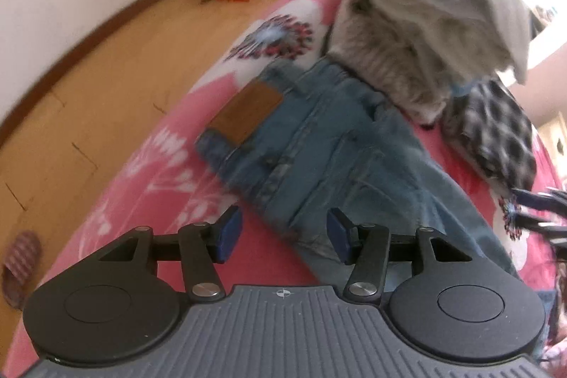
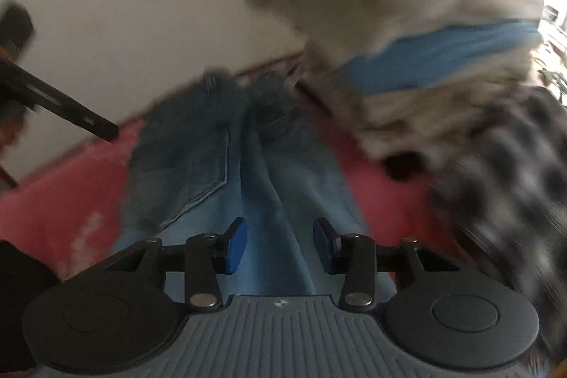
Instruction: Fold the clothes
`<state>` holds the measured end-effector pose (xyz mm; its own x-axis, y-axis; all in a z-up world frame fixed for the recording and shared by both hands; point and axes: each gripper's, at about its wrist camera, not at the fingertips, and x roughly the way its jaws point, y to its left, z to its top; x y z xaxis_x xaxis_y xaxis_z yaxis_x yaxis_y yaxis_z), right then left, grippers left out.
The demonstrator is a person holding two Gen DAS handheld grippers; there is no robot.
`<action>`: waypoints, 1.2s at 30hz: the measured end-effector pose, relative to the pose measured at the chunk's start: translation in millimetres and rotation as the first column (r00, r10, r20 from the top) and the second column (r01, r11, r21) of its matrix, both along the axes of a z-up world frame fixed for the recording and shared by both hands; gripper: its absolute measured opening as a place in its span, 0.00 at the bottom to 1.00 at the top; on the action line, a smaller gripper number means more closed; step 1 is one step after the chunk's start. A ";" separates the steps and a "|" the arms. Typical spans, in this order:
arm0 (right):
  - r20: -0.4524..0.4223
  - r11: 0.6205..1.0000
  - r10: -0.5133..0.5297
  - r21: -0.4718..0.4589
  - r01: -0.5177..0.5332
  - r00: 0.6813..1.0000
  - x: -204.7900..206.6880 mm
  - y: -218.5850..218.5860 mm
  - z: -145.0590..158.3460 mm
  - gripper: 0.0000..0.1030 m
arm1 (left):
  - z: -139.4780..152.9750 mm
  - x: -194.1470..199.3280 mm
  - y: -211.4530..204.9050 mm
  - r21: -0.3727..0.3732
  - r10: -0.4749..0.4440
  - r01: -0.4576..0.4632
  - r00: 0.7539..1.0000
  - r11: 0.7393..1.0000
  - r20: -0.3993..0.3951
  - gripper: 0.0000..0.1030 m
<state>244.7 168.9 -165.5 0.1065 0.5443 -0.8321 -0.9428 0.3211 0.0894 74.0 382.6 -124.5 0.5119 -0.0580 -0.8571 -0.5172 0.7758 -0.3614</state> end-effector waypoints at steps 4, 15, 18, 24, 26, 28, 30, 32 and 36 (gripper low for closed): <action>0.003 0.990 0.109 -0.087 -0.108 0.994 -1.8 29.9 -17.9 0.41 | -18.9 1.5 17.5 -0.056 -0.052 0.055 0.998 0.997 0.041 0.51; 0.178 0.968 0.172 -0.211 -0.133 0.969 -31.3 42.7 -1.9 0.08 | -47.6 14.5 21.8 -0.073 -0.080 0.084 0.996 0.994 0.045 0.51; 0.260 0.975 0.146 -0.202 -0.094 0.954 -37.1 29.4 19.3 0.08 | -40.3 11.9 18.4 -0.065 -0.070 0.073 0.996 0.995 0.054 0.49; 0.349 0.970 0.128 -0.238 -0.045 0.928 -27.8 26.6 15.5 0.08 | -18.9 17.6 12.3 -0.021 -0.105 0.107 0.990 0.994 0.090 0.50; 0.353 0.966 0.129 -0.255 -0.038 0.927 -23.9 30.1 4.7 0.08 | -21.6 24.3 11.8 -0.013 -0.112 0.114 0.990 0.993 0.081 0.50; 0.356 0.962 0.131 -0.271 -0.031 0.925 -20.0 33.6 -6.2 0.08 | -29.3 31.5 11.2 -0.004 -0.116 0.116 0.992 0.993 0.050 0.50; 0.370 0.967 0.118 -0.252 -0.023 0.922 -20.8 30.7 3.7 0.08 | -30.2 34.1 11.7 -0.002 -0.118 0.118 0.992 0.993 0.048 0.49; 0.390 0.971 0.107 -0.238 -0.012 0.914 -23.0 24.8 13.0 0.08 | -30.0 36.0 12.2 -0.002 -0.120 0.121 0.991 0.993 0.050 0.49; 0.402 0.967 0.090 -0.255 0.017 0.911 -19.6 17.8 9.6 0.08 | -33.7 38.5 15.7 -0.020 -0.107 0.108 0.993 0.994 0.055 0.50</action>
